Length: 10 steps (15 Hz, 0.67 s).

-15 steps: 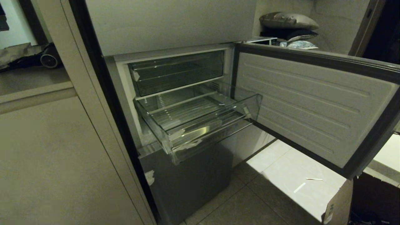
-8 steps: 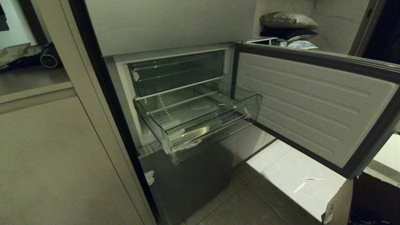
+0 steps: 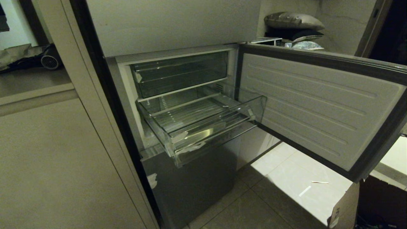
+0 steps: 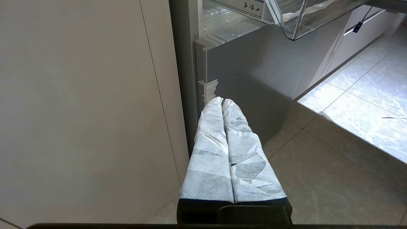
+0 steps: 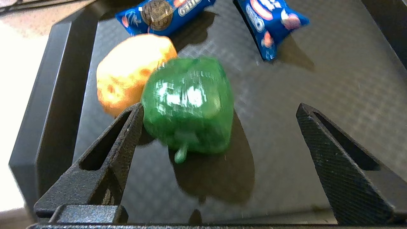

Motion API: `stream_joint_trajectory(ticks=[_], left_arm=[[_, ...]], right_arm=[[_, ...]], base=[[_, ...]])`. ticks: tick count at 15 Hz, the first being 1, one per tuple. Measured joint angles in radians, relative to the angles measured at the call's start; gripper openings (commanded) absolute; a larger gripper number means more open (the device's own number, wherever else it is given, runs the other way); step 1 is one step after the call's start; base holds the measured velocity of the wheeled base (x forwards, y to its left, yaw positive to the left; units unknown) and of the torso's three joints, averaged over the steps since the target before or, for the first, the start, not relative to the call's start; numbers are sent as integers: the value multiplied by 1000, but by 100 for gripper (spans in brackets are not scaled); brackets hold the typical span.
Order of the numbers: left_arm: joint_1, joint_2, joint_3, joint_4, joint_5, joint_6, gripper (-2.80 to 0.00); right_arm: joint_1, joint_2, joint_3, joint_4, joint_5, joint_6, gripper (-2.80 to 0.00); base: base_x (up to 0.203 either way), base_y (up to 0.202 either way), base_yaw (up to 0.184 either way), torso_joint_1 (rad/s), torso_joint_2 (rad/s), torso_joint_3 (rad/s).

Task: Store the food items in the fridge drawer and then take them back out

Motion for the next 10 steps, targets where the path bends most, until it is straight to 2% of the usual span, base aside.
stream_joint_trajectory(ticks=[10], left_arm=[[0,0,0,-1,0,0,-280]], right_arm=[[80,113,-66,-16,7,13,0]], base=[[0,0,0,0,0,0]])
